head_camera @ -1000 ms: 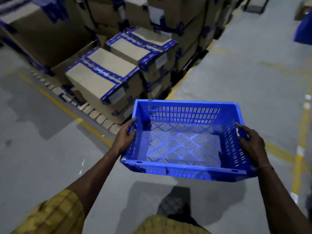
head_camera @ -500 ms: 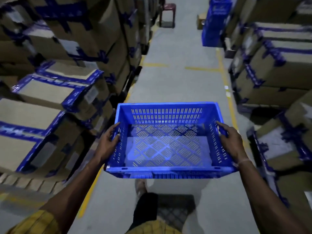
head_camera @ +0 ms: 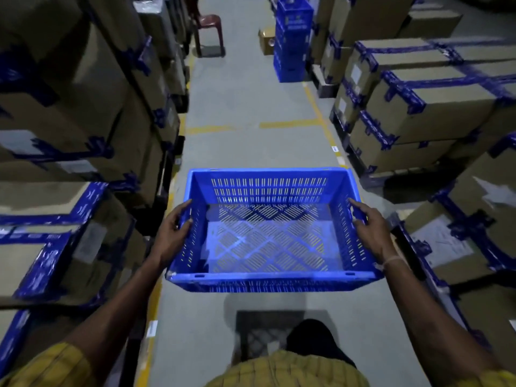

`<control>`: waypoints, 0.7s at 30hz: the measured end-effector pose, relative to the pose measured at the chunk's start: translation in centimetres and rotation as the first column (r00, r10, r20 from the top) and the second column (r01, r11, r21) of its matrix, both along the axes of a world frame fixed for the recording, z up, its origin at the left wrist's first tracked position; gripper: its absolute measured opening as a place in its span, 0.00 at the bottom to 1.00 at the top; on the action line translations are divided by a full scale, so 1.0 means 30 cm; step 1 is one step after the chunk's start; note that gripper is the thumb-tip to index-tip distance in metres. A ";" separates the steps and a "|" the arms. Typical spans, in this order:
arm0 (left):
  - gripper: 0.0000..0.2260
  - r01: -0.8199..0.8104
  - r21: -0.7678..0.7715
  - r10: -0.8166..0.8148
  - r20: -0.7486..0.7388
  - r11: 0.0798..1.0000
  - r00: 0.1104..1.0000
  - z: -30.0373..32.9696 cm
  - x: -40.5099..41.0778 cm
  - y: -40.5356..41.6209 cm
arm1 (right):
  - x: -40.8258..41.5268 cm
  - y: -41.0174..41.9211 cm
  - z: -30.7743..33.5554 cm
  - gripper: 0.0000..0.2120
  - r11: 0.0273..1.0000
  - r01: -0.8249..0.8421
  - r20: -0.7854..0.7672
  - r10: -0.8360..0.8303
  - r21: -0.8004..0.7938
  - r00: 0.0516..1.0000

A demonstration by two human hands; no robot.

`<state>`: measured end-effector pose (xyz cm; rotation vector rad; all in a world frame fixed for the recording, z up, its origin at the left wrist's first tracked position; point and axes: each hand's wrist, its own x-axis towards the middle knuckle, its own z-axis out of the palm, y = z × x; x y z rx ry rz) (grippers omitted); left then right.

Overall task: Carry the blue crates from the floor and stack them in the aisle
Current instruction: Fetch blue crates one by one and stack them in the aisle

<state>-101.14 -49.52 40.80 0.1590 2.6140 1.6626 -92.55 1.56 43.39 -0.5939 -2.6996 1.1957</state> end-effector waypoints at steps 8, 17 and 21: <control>0.23 0.063 -0.048 -0.063 -0.014 0.997 0.998 0.000 -0.606 0.146 | -0.505 0.078 0.000 0.26 0.992 0.086 -0.013 -0.088 -0.087 0.996; 0.23 0.048 -0.050 -0.049 -0.020 0.998 0.999 0.024 -1.322 0.409 | -1.278 0.373 -0.046 0.25 0.988 0.047 -0.020 -0.050 -0.146 0.999; 0.23 0.015 0.013 -0.015 -0.029 1.000 0.999 0.070 -1.594 0.506 | -1.592 0.448 0.033 0.26 0.991 0.033 -0.028 -0.036 -0.129 0.999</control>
